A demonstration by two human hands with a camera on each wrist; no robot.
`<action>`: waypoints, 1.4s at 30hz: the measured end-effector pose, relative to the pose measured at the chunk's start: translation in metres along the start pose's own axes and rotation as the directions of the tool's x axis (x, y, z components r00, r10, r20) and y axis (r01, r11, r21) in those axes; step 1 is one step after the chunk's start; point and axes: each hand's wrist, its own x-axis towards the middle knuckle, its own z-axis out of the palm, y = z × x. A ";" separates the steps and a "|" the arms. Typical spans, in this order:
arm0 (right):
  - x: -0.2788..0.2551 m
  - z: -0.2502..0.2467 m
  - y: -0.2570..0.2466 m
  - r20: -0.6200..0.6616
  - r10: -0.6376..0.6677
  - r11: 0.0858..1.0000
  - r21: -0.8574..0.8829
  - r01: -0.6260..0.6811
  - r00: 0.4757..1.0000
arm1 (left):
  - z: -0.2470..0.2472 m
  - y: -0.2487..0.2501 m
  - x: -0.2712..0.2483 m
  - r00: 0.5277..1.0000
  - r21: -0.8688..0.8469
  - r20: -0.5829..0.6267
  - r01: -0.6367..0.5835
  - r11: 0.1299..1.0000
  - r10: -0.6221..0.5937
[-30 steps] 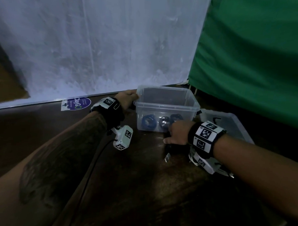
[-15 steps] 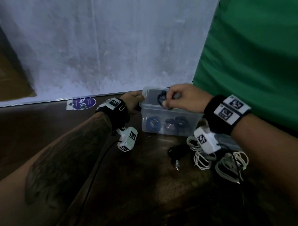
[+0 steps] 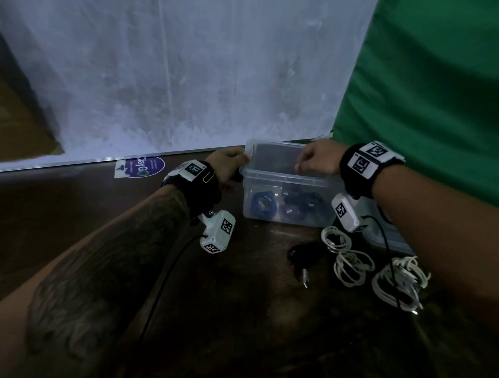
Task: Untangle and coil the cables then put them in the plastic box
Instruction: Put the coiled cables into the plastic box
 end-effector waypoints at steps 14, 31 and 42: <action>-0.103 0.057 -0.018 0.546 -0.117 0.982 -0.059 0.178 0.830 | 0.005 0.005 -0.003 0.999 0.034 -0.031 -0.005 0.999 0.007; -0.020 -0.024 -0.022 -0.055 0.050 0.901 0.433 -0.021 0.997 | -0.002 -0.007 0.009 1.000 0.018 -0.002 -0.004 1.000 0.004; 0.019 0.019 -0.022 0.108 0.244 0.919 0.292 -0.265 0.964 | -0.002 -0.010 0.013 1.000 -0.032 0.003 0.023 0.999 -0.023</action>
